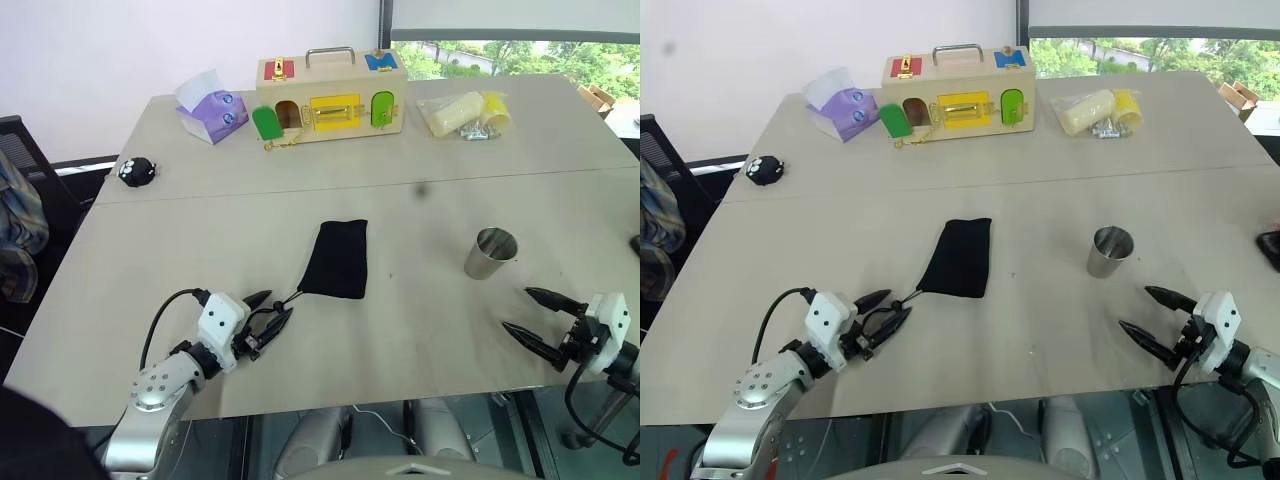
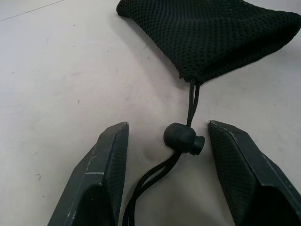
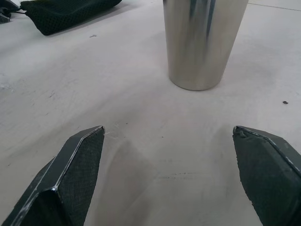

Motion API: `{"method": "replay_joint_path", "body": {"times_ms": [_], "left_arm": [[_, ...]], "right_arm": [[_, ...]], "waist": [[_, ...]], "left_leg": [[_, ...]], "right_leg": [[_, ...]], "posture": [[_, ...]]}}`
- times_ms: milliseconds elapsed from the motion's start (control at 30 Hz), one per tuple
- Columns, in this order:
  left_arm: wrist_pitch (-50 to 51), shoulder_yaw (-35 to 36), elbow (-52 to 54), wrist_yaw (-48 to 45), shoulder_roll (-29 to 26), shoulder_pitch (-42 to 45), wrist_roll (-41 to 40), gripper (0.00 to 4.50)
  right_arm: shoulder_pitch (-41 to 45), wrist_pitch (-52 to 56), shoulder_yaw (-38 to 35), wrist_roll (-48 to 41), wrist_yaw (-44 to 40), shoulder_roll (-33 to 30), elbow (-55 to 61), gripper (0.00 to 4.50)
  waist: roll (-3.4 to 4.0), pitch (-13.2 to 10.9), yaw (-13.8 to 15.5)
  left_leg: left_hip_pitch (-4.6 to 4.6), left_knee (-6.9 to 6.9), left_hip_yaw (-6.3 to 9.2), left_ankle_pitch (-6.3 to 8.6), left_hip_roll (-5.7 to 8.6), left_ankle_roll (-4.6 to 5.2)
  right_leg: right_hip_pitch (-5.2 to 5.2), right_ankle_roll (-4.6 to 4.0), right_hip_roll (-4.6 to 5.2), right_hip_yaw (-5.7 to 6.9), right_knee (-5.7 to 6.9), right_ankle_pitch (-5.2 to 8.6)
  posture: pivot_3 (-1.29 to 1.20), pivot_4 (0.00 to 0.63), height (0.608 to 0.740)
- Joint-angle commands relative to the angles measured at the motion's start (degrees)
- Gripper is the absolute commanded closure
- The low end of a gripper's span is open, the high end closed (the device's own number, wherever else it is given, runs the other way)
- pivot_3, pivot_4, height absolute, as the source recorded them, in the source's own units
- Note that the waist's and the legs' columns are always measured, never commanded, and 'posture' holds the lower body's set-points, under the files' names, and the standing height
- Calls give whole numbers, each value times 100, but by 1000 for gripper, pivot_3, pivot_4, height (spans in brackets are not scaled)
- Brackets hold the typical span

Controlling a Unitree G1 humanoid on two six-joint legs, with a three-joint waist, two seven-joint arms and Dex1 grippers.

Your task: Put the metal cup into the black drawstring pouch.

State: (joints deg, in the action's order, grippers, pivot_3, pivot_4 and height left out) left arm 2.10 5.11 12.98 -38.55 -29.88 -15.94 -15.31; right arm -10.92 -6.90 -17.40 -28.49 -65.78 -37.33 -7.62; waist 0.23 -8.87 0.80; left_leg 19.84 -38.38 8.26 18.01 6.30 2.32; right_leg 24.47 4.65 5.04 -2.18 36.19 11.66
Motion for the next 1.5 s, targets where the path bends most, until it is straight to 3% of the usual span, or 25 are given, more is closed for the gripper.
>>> {"method": "replay_joint_path", "body": {"times_ms": [33, 600, 900, 1133, 1500], "left_arm": [[0, 71, 104, 13, -44, -137, 59, 1771], [-345, -155, 156, -234, -189, -80, 301, 1771], [-807, -721, -272, -595, -396, 875, 839, 1771], [-1113, -1062, -1224, -750, -295, 1939, 1080, 1771], [-927, -997, -1529, -1323, -102, 2481, 400, 1771]], "right_arm": [[9, -79, -110, -45, -59, -32, 46, 90], [-281, 29, 56, -81, -37, 106, 526, 90], [-830, 319, 622, 0, 518, 555, 2021, 90], [-974, 553, 1048, 123, 1103, 843, 2794, 90], [-1121, 734, 1150, 149, 1578, 857, 3232, 90]], "waist": [[0, 0, -1], [0, 0, 4], [-1, -1, 15], [-3, -1, 8], [-9, -2, 4]], "left_leg": [[0, 0, 0, 0, 0, 0], [0, 0, 0, 1, 0, 0], [2, -1, 2, 0, 1, 0], [2, -1, 4, 0, 1, -2], [7, -2, 6, 0, 3, -2]], "right_leg": [[0, 0, 0, 0, 0, 0], [0, 0, 0, 0, 0, 0], [0, 0, 1, 3, 0, 0], [2, 0, -2, 5, 1, -1], [10, 1, -5, 5, 1, -1]], "posture": [[0, 150, 710], [0, 150, 710], [0, 150, 710], [0, 150, 710], [0, 150, 710]]}}
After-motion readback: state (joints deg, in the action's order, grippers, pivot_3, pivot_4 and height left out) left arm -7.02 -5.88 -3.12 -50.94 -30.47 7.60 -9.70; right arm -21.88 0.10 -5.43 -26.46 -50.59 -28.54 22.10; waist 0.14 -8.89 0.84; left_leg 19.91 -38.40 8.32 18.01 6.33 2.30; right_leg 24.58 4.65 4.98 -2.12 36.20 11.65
